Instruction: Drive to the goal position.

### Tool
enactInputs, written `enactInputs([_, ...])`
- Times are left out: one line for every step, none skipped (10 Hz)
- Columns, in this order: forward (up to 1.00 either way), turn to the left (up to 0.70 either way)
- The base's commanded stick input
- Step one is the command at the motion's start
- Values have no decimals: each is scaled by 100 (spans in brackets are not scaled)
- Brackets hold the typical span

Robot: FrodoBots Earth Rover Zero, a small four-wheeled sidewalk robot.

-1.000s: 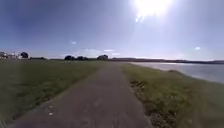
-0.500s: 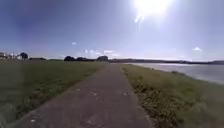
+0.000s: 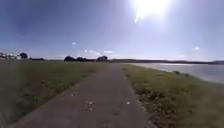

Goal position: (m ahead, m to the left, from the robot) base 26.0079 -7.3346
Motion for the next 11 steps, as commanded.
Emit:
enactInputs([70,0])
enactInputs([70,0])
enactInputs([70,0])
enactInputs([70,0])
enactInputs([70,0])
enactInputs([70,0])
enactInputs([70,0])
enactInputs([70,0])
enactInputs([70,0])
enactInputs([70,0])
enactInputs([70,0])
